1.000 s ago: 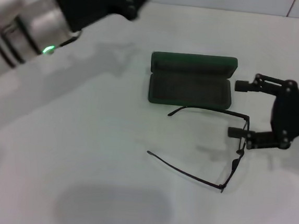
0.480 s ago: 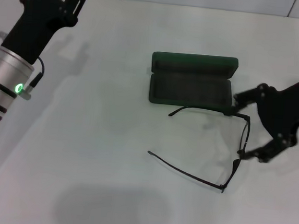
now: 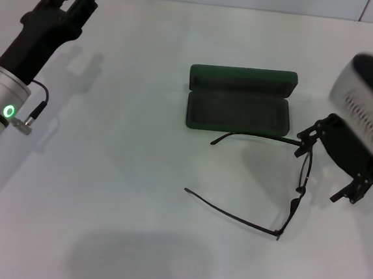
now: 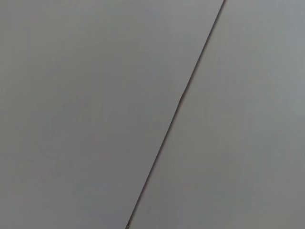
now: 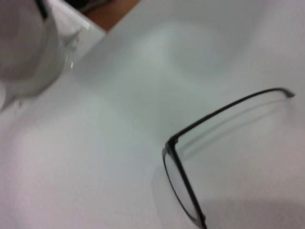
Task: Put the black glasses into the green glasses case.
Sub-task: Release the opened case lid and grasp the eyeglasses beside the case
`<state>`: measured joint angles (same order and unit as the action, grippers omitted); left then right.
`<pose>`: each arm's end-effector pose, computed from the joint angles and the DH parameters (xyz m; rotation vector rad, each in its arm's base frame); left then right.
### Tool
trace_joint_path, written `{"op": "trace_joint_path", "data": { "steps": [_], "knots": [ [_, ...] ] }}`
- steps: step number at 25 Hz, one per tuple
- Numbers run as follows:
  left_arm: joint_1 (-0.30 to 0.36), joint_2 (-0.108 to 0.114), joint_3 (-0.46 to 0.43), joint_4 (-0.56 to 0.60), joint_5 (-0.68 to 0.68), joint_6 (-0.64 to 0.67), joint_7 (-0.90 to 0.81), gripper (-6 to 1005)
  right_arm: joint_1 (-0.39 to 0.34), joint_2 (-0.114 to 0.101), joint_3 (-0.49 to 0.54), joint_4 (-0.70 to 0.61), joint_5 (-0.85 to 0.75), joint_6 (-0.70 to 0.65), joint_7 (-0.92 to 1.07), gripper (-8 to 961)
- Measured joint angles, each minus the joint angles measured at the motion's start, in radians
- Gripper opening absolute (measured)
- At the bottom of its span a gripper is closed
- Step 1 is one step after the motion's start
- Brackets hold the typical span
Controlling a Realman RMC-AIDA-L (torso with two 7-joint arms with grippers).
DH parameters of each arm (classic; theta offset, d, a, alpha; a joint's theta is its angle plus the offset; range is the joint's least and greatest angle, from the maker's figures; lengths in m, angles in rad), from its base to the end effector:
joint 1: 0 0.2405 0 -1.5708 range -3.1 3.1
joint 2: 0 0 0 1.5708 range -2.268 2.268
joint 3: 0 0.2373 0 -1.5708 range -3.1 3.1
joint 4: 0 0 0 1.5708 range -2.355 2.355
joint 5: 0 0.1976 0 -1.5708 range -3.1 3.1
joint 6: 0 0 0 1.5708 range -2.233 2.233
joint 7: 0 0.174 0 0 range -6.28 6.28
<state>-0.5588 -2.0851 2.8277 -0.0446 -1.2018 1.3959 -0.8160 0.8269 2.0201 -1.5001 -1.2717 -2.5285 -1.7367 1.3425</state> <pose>-0.2564 0.3583 0.0107 -1.7024 -0.7797 -1.2233 0.1372 0.3362 -0.0235 2.6961 1.0295 0.7951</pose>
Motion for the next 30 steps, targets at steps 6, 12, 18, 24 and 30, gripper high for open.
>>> {"op": "trace_joint_path", "data": {
  "steps": [6,12,18,24,30],
  "knots": [
    [0.003,-0.004,-0.008,0.005,-0.005,-0.001,-0.009,630,-0.003,0.003,-0.109,0.014,-0.003,0.075,-0.032,833],
    [-0.010,-0.004,-0.004,0.003,-0.002,-0.015,-0.006,629,-0.020,0.008,-0.208,0.025,0.017,0.162,-0.043,829],
    [-0.014,-0.005,-0.005,0.001,-0.003,-0.028,0.001,629,-0.030,0.008,-0.269,0.046,0.029,0.220,-0.032,791],
    [-0.013,-0.006,-0.006,0.002,-0.005,-0.038,0.003,619,-0.031,0.008,-0.305,0.065,0.025,0.233,-0.026,683],
    [-0.013,-0.006,-0.008,0.006,-0.008,-0.037,0.011,610,-0.029,0.008,-0.312,0.077,0.021,0.243,-0.015,676]
  ]
}}
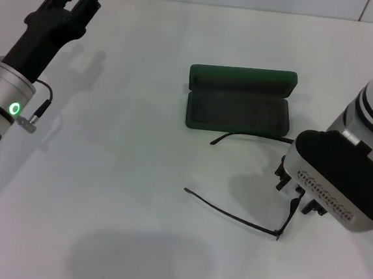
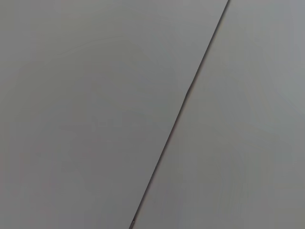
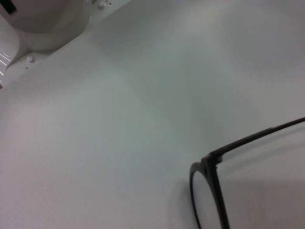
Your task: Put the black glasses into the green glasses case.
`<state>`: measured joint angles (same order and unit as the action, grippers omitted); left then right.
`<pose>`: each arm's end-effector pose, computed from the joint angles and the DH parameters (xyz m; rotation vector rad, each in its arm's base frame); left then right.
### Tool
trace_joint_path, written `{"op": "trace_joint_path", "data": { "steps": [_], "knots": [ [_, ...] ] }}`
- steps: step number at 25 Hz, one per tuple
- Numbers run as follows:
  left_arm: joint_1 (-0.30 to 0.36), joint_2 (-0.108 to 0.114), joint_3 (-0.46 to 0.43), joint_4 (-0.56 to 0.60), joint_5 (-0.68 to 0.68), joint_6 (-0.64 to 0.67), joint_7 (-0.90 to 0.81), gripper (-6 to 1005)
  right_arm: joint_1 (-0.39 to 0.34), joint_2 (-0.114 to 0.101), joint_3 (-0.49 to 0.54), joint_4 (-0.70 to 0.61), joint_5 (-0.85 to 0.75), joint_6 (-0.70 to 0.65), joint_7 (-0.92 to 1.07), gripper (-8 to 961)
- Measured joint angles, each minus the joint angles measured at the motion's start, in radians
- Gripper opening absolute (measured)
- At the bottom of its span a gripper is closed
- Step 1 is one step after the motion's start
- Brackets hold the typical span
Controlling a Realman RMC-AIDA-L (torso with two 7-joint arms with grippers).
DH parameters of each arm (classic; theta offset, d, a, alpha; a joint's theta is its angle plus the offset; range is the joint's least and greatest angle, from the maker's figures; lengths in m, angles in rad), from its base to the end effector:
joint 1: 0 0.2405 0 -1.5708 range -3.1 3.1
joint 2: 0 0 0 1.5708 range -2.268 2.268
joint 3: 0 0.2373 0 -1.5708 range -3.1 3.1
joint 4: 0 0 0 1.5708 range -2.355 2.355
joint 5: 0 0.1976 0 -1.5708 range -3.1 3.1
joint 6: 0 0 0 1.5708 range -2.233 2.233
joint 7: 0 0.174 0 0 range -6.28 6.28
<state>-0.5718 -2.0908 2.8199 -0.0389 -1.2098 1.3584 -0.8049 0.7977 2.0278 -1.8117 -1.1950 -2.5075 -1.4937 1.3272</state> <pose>-0.2562 0.3635 0.0068 -1.6920 -0.7983 -1.2025 0.1541 0.3244 -0.0764 2.5231 1.2534 0.8692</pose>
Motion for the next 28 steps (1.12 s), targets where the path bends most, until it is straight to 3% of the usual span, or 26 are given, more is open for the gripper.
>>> {"op": "trace_joint_path", "data": {
  "steps": [12,16,21,28],
  "knots": [
    [0.000,-0.002,-0.002,0.007,-0.028,-0.001,0.000,593,-0.008,0.000,0.008,-0.005,0.006,0.004,0.032,256],
    [-0.001,-0.001,-0.001,0.007,-0.029,-0.001,0.006,587,-0.027,0.000,0.061,-0.027,0.031,-0.004,0.033,131],
    [0.020,-0.004,-0.005,0.040,-0.104,0.007,0.075,580,-0.085,0.000,0.173,-0.098,0.085,-0.036,0.031,121],
    [0.026,-0.006,-0.005,0.101,-0.184,0.009,0.229,570,-0.206,-0.001,0.420,-0.115,0.338,-0.014,-0.074,116]
  ]
}}
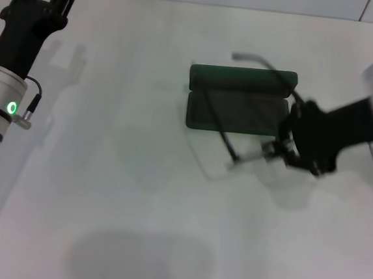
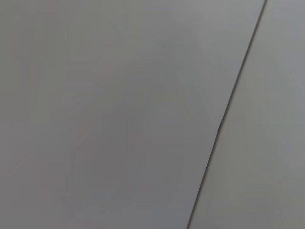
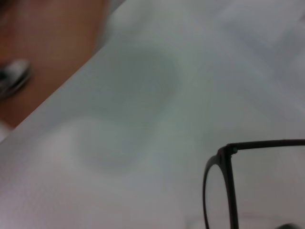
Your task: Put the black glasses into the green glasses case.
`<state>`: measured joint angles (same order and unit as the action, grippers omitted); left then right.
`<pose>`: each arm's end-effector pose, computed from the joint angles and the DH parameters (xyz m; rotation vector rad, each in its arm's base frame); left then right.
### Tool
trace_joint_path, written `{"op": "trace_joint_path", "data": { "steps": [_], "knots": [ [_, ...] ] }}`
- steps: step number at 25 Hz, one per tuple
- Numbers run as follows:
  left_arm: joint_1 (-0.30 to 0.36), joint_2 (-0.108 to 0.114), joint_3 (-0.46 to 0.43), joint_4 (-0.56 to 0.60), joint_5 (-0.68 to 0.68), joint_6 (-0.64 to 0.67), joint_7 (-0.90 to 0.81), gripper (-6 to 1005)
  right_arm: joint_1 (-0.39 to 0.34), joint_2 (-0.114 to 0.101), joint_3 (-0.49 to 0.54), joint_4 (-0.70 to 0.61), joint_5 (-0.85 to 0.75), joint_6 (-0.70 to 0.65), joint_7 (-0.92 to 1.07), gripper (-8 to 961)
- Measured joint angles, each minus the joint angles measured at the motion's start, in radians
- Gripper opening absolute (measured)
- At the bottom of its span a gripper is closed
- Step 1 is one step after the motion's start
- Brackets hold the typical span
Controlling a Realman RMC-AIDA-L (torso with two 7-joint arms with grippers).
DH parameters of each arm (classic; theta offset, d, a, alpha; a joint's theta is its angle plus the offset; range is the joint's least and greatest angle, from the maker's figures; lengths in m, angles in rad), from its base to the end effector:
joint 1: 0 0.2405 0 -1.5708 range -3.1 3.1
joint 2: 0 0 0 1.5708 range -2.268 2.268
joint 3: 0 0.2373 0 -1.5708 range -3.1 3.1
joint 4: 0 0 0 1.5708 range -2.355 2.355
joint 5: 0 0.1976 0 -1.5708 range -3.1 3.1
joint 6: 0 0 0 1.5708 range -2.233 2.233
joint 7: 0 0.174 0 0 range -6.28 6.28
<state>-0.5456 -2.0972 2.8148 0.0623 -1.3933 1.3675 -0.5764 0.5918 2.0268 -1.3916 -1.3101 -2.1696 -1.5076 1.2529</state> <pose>-0.2608 0.3609 0.0156 -1.5190 -0.7056 -1.1599 0.1362 0.3314 -0.0278 -2.8998 -0.8944 -0.1745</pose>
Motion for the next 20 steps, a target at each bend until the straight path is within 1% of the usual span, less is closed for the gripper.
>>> {"op": "trace_joint_path", "data": {
  "steps": [1,2,3,5,6,8,10,12,13,14,17,20],
  "knots": [
    [-0.001,0.000,0.002,0.021,-0.021,0.000,0.026,569,-0.046,0.000,0.062,0.058,0.137,0.068,-0.071,116],
    [-0.002,0.001,0.008,0.034,-0.023,0.000,0.029,567,-0.064,-0.001,0.078,0.094,0.201,0.099,-0.105,116],
    [-0.002,0.001,0.008,0.034,-0.023,0.000,0.029,566,-0.064,-0.001,0.078,0.094,0.201,0.099,-0.105,116],
    [-0.009,0.006,0.020,0.041,-0.005,0.000,0.008,563,-0.096,-0.003,0.095,0.172,0.345,0.159,-0.186,117],
    [-0.018,0.010,0.028,0.031,0.023,0.002,-0.034,562,-0.119,-0.003,0.100,0.238,0.470,0.207,-0.269,117],
    [-0.039,0.016,0.029,-0.020,0.092,0.022,-0.161,561,-0.141,-0.001,0.098,0.332,0.629,0.258,-0.391,118],
    [-0.075,0.030,0.030,-0.104,0.227,0.082,-0.318,559,-0.141,0.000,0.092,0.417,0.741,0.272,-0.488,118],
    [-0.125,0.052,0.030,-0.179,0.407,0.185,-0.441,557,-0.127,-0.001,0.089,0.480,0.792,0.268,-0.534,118],
    [-0.141,0.061,0.030,-0.196,0.469,0.226,-0.470,556,-0.117,-0.002,0.089,0.503,0.802,0.267,-0.541,119],
    [-0.168,0.074,0.030,-0.212,0.538,0.281,-0.499,556,-0.108,-0.003,0.088,0.519,0.803,0.267,-0.543,119],
    [-0.238,0.110,0.030,-0.220,0.682,0.374,-0.562,554,-0.088,-0.005,0.083,0.552,0.799,0.268,-0.563,119],
    [-0.291,0.129,0.030,-0.221,0.781,0.396,-0.630,552,-0.082,-0.007,0.054,0.557,0.793,0.273,-0.582,120]
  ]
}}
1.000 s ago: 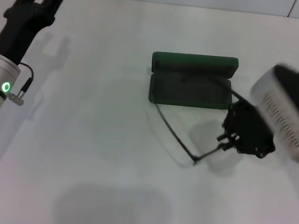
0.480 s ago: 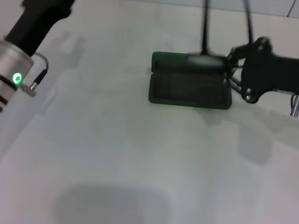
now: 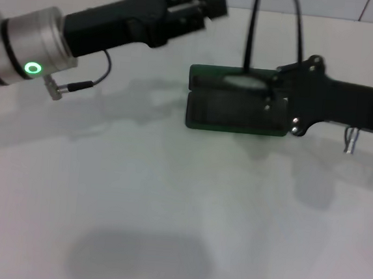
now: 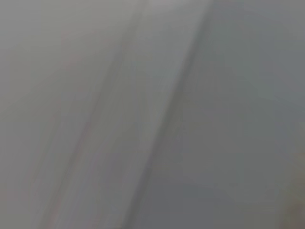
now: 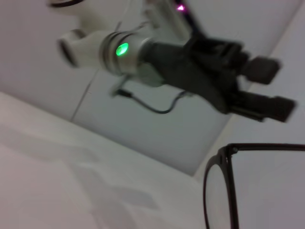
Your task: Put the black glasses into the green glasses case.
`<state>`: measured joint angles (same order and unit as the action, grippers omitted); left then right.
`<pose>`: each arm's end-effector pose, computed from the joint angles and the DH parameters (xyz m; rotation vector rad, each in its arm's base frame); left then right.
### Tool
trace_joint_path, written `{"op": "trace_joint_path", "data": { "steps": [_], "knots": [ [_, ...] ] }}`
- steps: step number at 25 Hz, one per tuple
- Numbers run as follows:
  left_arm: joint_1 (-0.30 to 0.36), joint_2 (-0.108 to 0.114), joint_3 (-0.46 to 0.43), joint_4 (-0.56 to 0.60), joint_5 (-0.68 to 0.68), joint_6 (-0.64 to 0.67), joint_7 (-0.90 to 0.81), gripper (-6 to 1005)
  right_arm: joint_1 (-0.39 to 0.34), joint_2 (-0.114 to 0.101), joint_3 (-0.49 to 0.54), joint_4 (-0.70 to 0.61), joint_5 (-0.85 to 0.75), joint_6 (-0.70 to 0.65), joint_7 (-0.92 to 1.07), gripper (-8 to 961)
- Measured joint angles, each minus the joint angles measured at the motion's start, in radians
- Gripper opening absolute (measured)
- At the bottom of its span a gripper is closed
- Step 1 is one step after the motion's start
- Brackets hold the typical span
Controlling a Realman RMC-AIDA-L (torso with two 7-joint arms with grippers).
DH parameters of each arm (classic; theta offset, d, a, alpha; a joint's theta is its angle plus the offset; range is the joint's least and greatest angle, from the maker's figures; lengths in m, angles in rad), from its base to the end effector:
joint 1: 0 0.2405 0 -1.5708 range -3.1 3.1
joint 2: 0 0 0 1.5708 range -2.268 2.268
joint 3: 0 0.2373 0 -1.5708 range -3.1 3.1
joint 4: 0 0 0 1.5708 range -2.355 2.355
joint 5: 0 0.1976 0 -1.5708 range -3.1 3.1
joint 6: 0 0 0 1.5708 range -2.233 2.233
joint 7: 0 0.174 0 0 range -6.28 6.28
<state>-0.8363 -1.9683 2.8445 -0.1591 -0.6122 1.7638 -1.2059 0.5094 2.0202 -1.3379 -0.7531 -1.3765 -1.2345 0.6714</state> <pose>-0.1462 0.3508 0.0051 -2.5839 -0.5818 -1.4121 0.1618 0.3531 -0.0342 -2.5301 -0.5187 0.5915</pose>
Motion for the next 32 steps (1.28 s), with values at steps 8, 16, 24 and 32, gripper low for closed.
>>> {"op": "trace_joint_path", "data": {
  "steps": [8,16,24,32],
  "knots": [
    [-0.040,-0.007,-0.001,-0.030,0.093,0.012,-0.016,540,0.017,-0.005,-0.032,-0.070,-0.172,-0.043,0.137,122],
    [-0.064,-0.017,-0.001,-0.102,0.187,-0.015,-0.116,521,0.017,0.000,-0.031,-0.073,-0.162,-0.044,0.128,123],
    [-0.101,-0.032,0.000,-0.103,0.276,-0.022,-0.134,501,0.015,0.004,-0.038,-0.079,-0.134,-0.072,0.094,125],
    [-0.105,-0.031,0.000,-0.105,0.252,-0.020,-0.147,482,0.010,0.003,-0.038,-0.076,-0.124,-0.078,0.078,127]
  ]
}}
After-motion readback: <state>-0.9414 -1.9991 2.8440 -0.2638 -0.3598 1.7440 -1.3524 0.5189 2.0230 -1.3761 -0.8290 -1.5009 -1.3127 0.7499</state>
